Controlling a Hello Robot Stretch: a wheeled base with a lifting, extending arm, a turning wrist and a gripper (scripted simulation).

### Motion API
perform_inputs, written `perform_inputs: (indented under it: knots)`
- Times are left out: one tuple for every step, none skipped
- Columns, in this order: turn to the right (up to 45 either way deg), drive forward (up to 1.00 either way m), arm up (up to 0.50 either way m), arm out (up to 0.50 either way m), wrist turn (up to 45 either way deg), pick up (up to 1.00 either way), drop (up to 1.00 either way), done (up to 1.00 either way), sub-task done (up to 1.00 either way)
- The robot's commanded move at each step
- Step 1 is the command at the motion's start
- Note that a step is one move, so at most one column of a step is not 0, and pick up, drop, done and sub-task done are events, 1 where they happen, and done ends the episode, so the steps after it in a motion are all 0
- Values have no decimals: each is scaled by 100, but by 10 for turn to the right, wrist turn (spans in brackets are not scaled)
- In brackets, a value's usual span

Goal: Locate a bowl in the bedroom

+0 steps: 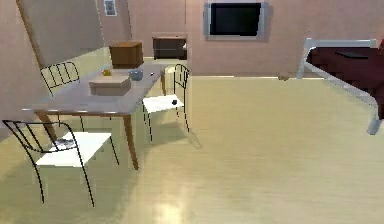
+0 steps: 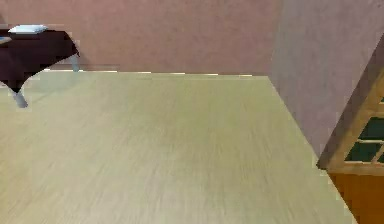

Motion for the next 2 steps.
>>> perform_inputs:
  knots:
    - [0,100,0,0,0,0,0,0,0]
    - [-30,0,0,0,0,0,0,0,0]
